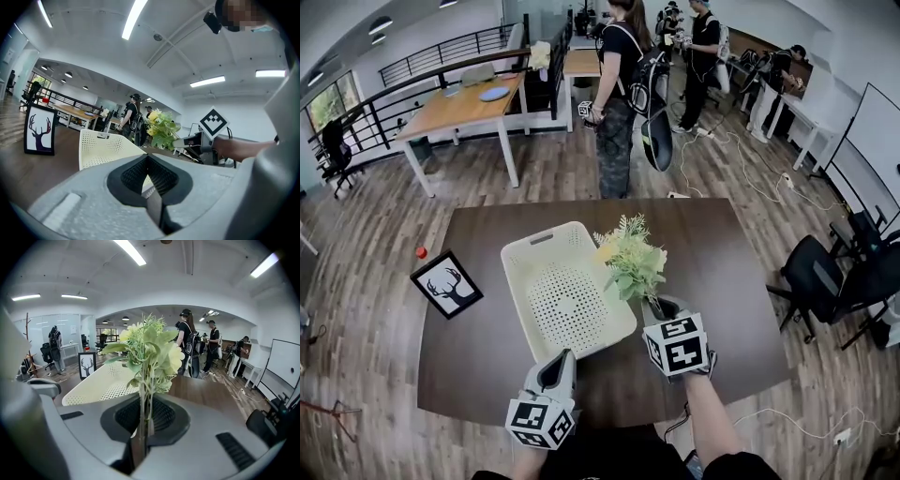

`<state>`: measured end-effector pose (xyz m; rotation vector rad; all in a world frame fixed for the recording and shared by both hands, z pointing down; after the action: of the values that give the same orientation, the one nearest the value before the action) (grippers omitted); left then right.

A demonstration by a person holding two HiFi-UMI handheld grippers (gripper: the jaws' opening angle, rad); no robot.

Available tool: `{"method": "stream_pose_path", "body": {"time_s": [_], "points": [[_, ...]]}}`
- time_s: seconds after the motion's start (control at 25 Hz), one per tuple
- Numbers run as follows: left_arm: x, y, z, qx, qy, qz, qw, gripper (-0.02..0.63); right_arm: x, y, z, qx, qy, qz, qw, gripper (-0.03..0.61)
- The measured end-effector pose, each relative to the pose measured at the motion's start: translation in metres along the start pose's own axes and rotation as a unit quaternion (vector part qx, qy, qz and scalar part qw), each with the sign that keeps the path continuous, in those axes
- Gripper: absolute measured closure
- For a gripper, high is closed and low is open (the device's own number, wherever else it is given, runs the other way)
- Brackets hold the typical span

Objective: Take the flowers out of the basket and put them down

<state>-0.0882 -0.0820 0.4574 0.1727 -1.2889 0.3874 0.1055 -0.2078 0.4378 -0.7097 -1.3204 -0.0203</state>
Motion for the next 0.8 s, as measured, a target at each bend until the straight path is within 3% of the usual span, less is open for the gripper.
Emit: {"method": "stream_pose_path", "body": {"time_s": [0.8], "points": [[0.009,-0.022,-0.029,0.051,-0.020,0.016,0.9984,0.611,0.027,0.026,-0.034,0.053,-0.026,0.003,0.998,0.546]]}}
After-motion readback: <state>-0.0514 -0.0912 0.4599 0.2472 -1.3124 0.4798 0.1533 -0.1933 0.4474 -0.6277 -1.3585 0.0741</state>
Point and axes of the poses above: the fingertips, and each gripper's own axes: y backward along the fingers, z to its left, x out of its underside, the point moved 5 cm from there along y, backward along the fingers, and after that the axes turned 5 degrees about -z, right-handed, at the moved point
